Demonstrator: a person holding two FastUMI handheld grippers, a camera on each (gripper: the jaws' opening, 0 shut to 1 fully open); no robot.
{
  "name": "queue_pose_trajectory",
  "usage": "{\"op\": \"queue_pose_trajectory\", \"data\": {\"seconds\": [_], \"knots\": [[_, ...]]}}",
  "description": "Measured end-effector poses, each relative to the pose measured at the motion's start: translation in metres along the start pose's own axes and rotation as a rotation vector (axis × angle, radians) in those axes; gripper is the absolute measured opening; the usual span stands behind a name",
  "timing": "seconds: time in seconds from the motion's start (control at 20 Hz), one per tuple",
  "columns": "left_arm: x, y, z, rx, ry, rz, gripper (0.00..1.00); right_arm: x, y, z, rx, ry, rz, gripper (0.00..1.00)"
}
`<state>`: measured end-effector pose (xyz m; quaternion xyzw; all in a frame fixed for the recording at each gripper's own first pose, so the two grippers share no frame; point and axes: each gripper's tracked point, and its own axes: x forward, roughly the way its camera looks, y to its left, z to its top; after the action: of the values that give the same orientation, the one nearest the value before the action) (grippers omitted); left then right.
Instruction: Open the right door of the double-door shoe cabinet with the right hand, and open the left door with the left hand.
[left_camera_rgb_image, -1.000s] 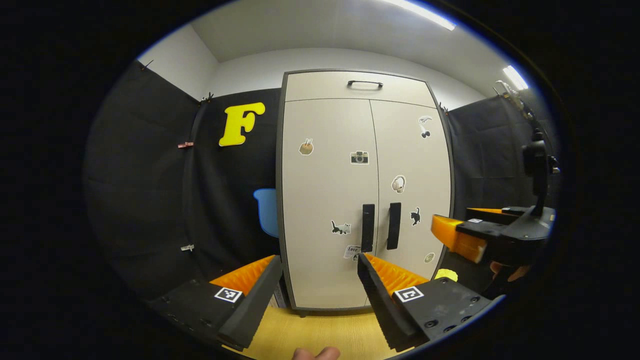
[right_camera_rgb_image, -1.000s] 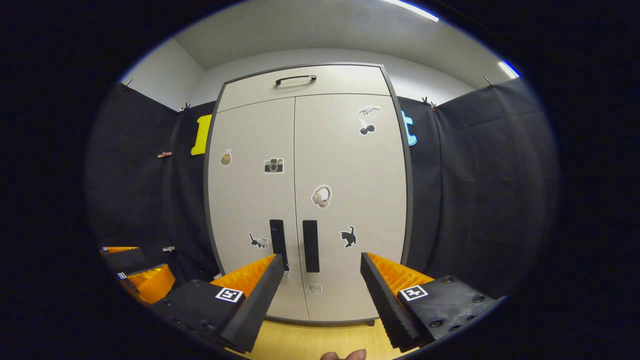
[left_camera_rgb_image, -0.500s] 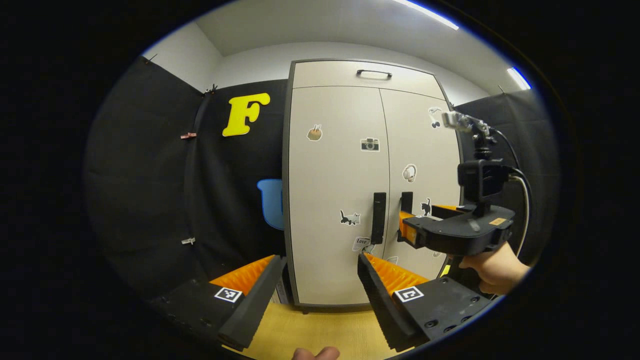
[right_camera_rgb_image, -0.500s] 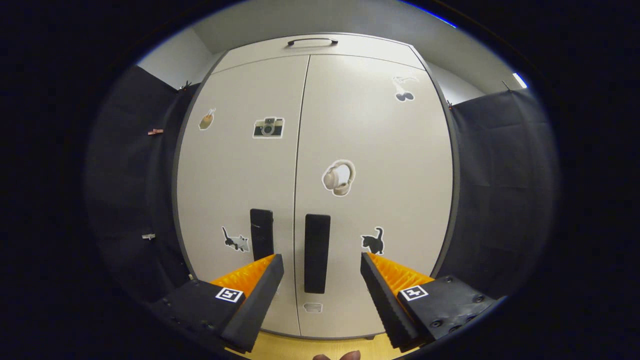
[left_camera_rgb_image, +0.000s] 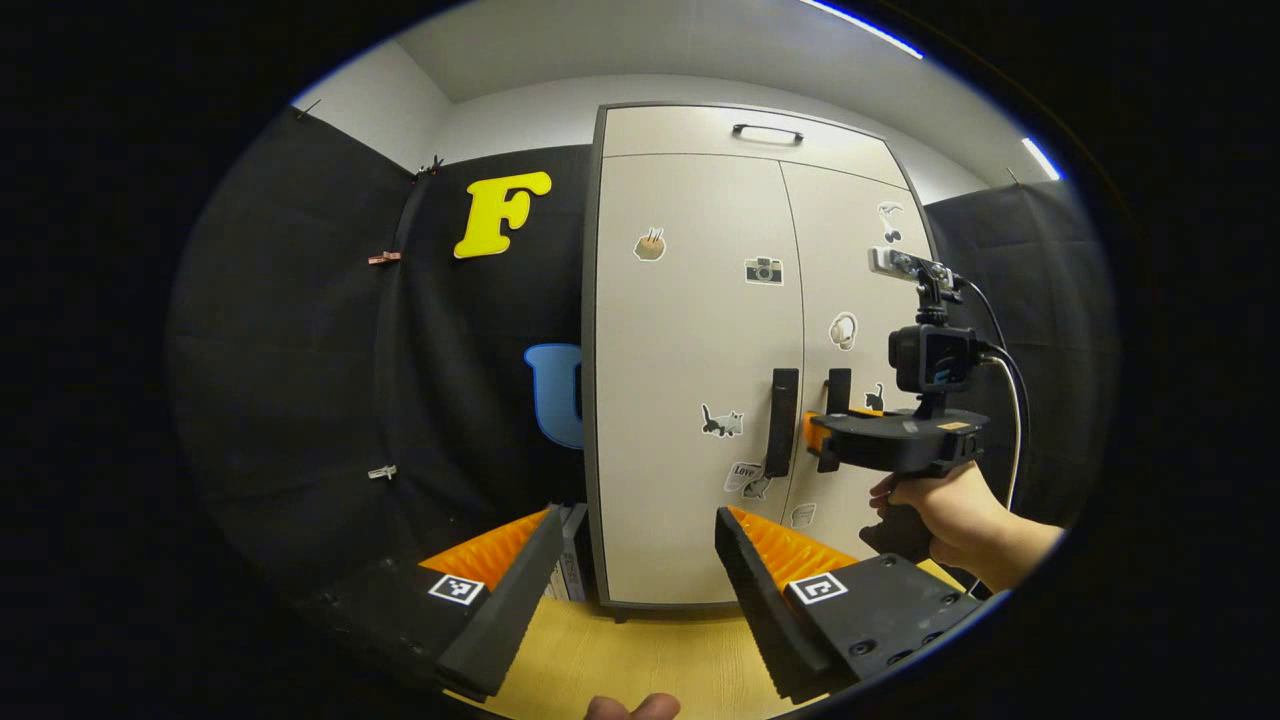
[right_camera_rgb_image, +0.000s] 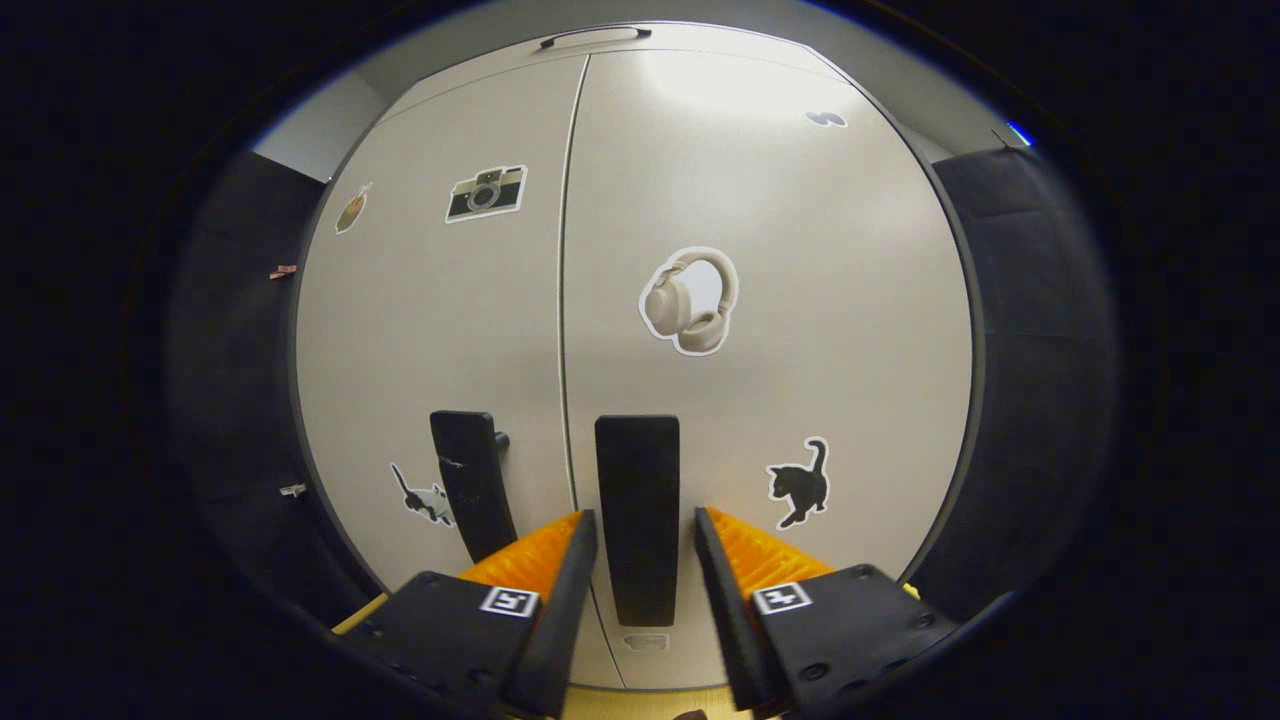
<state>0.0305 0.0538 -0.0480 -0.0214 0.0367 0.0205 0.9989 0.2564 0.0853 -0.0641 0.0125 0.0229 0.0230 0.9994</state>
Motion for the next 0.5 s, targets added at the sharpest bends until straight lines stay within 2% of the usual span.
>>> {"op": "queue_pose_trajectory", "data": {"seconds": [0.05, 0.25, 0.4, 0.5], "knots": [[0.0, 0.0, -0.001, -0.002, 0.002, 0.0, 0.95, 0.0, 0.0, 0.0, -0.003, 0.002, -0.01, 0.44], [-0.001, 0.0, -0.002, -0.006, 0.003, 0.001, 0.95, 0.001, -0.001, -0.003, -0.023, -0.008, -0.018, 0.36], [-0.007, 0.001, -0.003, -0.011, 0.002, 0.005, 0.95, 0.002, -0.001, -0.002, -0.018, 0.011, -0.024, 0.25], [-0.013, 0.001, -0.003, -0.018, 0.003, 0.005, 0.95, 0.002, -0.001, -0.002, 0.006, 0.007, -0.03, 0.25]]}}
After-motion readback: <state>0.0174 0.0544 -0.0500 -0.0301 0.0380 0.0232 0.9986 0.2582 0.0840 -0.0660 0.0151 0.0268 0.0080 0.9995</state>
